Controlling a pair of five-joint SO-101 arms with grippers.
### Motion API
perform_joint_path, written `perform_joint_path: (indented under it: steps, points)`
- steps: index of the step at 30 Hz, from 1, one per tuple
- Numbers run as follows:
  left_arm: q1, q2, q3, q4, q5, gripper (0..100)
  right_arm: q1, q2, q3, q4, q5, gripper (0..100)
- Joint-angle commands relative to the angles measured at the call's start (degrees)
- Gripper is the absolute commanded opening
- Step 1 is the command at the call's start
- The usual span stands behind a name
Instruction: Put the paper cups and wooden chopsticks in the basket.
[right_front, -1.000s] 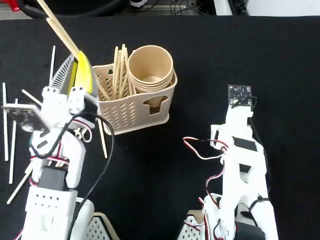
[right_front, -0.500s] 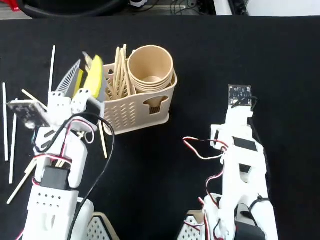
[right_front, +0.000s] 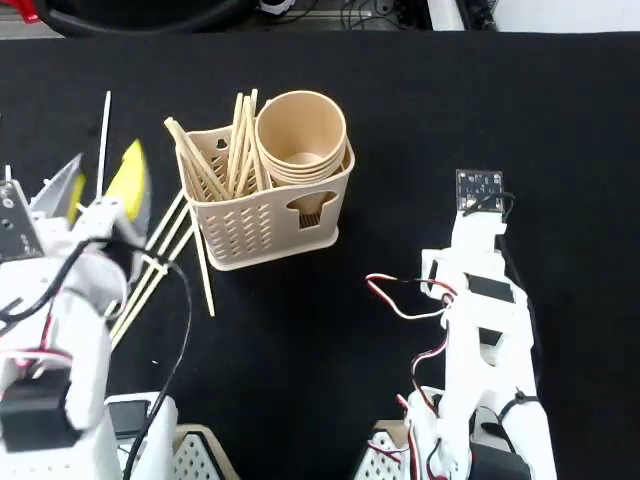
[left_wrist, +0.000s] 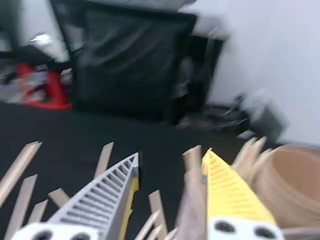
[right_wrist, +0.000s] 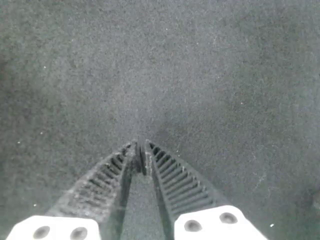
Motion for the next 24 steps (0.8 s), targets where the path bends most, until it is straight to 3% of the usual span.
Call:
perform_joint_path:
  steps: [1, 5, 13, 18, 24]
  points:
    - [-9.19, 3.52, -3.56, 6.95, -6.15, 21, -0.18, -0.13, -0.13, -0.62, 0.62, 2.1]
    - [-17.98, 13.1, -4.18, 6.68, -9.05, 21, -0.18, -0.13, -0.13, -0.62, 0.62, 2.1]
    - [-27.65, 41.05, -12.79, 6.86, -15.91, 21, -0.35, -0.13, -0.13, -0.62, 0.62, 2.1]
    - [-32.13, 56.35, -20.53, 7.21, -26.55, 21, -0.44, -0.13, -0.13, -0.62, 0.62, 2.1]
    - [-34.15, 71.82, -28.26, 6.77, -34.2, 21, -0.44, -0.13, -0.13, -0.62, 0.62, 2.1]
